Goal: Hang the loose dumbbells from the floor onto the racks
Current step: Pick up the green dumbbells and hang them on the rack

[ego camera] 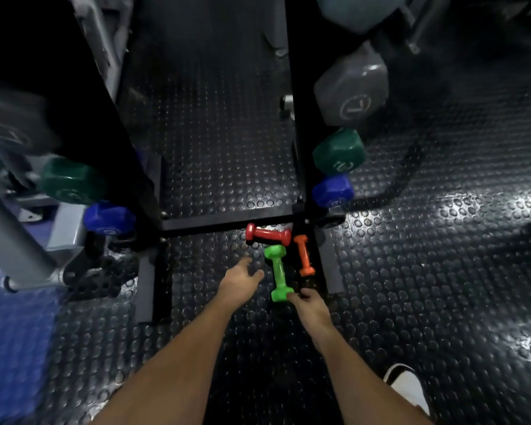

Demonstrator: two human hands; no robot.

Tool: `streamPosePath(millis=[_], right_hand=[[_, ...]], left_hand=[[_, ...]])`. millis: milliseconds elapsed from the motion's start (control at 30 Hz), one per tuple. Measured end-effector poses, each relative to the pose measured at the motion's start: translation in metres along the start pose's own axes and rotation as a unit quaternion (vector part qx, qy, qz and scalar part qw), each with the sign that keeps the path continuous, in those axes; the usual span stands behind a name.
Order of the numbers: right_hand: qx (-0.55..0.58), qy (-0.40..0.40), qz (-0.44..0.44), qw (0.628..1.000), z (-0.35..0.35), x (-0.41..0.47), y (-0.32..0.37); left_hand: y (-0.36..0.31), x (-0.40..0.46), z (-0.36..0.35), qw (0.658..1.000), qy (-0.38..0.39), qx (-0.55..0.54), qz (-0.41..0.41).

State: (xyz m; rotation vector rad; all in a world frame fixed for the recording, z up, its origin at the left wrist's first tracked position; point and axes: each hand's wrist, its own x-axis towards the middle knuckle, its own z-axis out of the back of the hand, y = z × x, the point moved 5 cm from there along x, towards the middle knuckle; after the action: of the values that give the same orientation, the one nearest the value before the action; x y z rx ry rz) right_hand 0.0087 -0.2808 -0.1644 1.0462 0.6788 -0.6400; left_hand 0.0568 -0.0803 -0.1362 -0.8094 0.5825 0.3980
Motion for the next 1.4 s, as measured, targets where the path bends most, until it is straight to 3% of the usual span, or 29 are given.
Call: streamPosePath(millis=[333, 900, 1400], right_hand=[[0.098, -0.027, -0.043, 0.994, -0.039, 0.064, -0.045], [0.003, -0.087, 0.041, 0.995, -0.059, 0.084, -0.048], [0.140, -0.032, 0.098, 0.985, -0.034, 0.046, -0.023]], left_hand=[[-0.005, 0.080, -0.040, 0.996, 0.007, 0.044, -0.082], [-0.013, 0.134, -0.077, 0.991, -0.030, 0.090, -0.097], [-0.022, 0.094, -0.022, 0.997, -0.025, -0.036, -0.063]])
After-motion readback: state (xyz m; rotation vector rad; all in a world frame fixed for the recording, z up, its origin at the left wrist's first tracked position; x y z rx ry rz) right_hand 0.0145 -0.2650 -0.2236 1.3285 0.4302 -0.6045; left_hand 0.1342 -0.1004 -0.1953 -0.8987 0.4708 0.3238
